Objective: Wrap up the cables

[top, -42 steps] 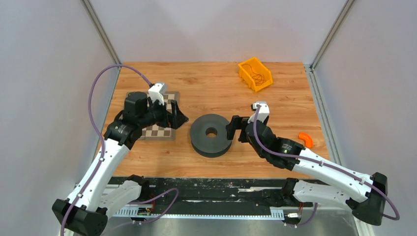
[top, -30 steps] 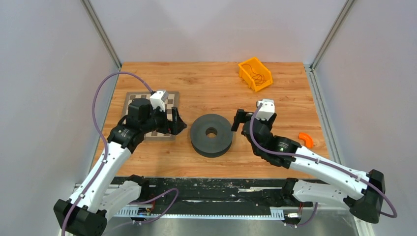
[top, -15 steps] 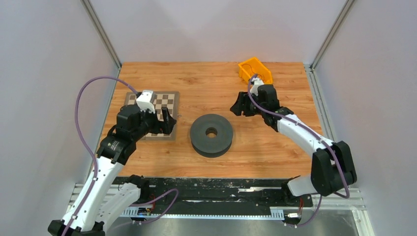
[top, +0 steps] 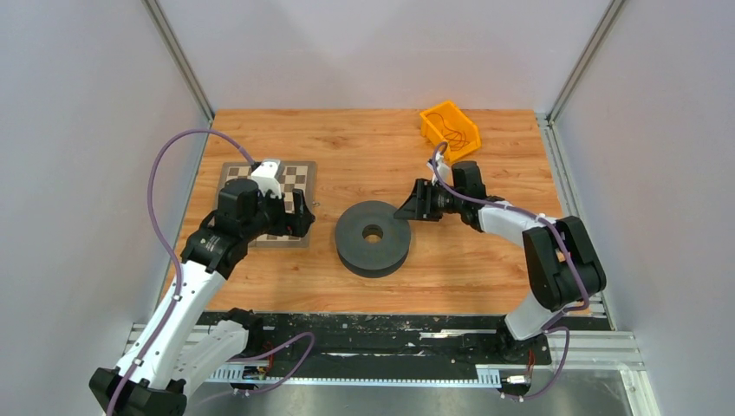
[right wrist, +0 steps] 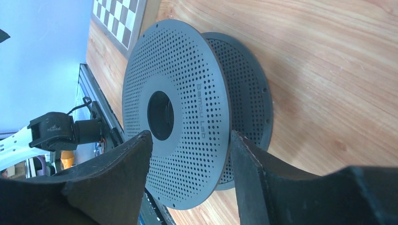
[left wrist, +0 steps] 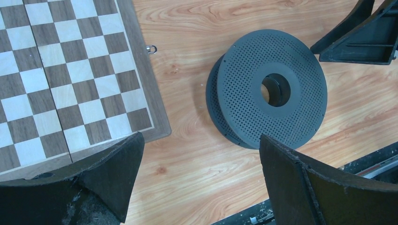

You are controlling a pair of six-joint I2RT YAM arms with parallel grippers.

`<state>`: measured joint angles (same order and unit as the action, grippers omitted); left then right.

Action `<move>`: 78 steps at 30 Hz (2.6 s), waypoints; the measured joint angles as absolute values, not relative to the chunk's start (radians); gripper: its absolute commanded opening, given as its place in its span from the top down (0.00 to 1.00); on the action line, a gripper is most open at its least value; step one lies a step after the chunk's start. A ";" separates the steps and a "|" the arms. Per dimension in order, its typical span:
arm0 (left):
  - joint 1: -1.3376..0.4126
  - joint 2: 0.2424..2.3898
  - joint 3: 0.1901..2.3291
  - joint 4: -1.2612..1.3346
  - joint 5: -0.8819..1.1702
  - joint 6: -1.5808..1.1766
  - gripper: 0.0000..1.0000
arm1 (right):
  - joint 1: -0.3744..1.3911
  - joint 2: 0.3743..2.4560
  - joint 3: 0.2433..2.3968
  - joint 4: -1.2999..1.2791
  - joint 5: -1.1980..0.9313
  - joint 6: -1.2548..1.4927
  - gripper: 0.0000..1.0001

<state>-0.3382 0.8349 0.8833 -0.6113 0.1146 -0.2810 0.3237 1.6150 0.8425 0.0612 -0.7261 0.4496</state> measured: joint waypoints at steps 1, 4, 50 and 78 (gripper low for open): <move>-0.338 0.834 0.884 -0.611 0.115 -0.281 0.00 | 0.324 1.622 0.842 0.077 -0.736 0.453 0.41; -0.338 0.834 0.883 -0.611 0.118 -0.281 0.00 | 0.324 1.644 0.842 0.108 -0.756 0.460 0.42; -1.138 0.887 0.773 -0.266 -0.393 -0.115 0.22 | 0.352 1.044 0.655 -0.042 -0.417 1.237 1.00; -1.309 1.395 0.731 0.216 -0.775 0.212 1.00 | 0.353 0.992 0.658 -0.128 -0.311 1.260 0.73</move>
<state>-1.3094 1.3952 0.7315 0.2157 -0.7746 0.2123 0.3534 0.9924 0.6582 -0.1280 -0.3115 1.2598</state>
